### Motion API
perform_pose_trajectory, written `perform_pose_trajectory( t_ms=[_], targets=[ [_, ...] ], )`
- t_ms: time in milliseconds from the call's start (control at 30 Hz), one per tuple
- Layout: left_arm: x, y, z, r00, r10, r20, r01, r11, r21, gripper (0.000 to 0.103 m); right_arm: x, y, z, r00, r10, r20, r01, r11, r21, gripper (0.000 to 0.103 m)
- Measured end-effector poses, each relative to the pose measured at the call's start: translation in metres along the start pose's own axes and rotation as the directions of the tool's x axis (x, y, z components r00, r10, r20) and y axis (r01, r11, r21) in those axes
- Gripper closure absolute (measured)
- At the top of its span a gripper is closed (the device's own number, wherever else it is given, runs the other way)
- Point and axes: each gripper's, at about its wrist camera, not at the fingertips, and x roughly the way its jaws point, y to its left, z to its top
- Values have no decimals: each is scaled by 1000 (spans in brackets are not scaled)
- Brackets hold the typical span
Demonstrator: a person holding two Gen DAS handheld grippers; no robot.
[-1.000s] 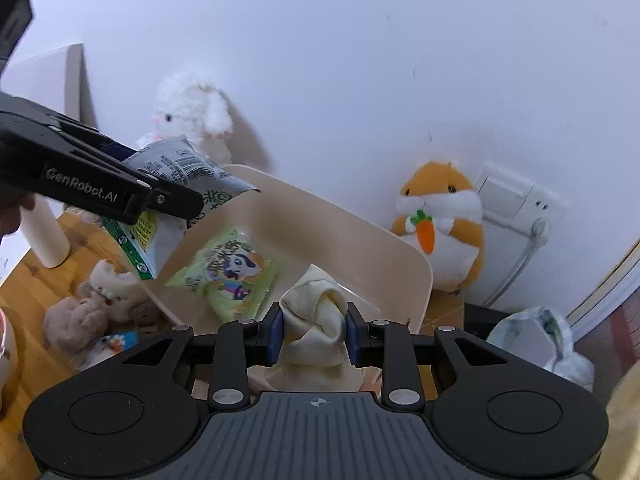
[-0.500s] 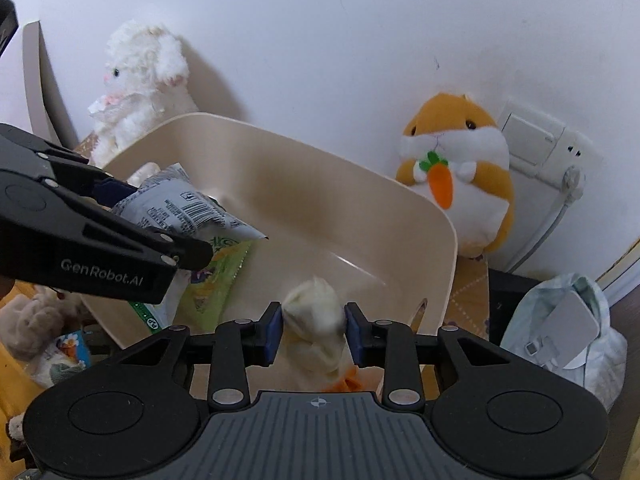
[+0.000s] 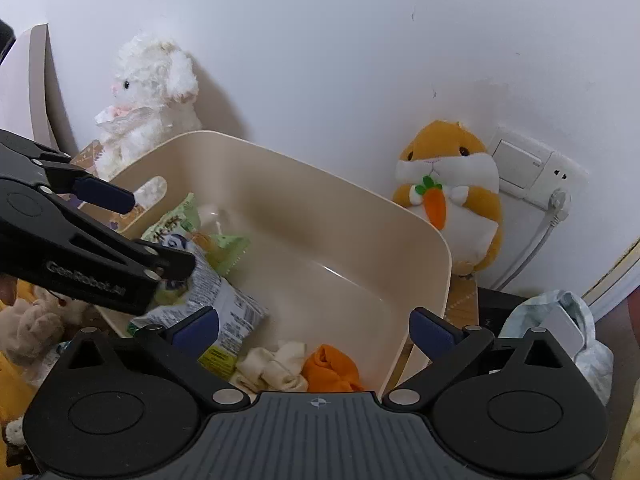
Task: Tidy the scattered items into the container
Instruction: 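Carry both items to the basket and release them inside, then grasp the beige sock with the left tool while the right tool grasps the orange bottle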
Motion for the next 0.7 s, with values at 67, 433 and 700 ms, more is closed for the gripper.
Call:
perform_pose_trajectory(
  t_ms=[67,433,700],
  targets=[
    [-10,8,-3,1000,-4,5,4,1000,-3,21,-6,4,-2,1000,-4,6,4,1000,-2,0],
    [-55,53,-34,1000,25,18,-25,1000,-6,21,-35,16,-36,999,-28,-20,28,999,34,0],
    [-64,79,-79,998,38,-49,-39,999,-20,21,-45,30,-75,998,-1,-70,9,993,115,0]
  ],
)
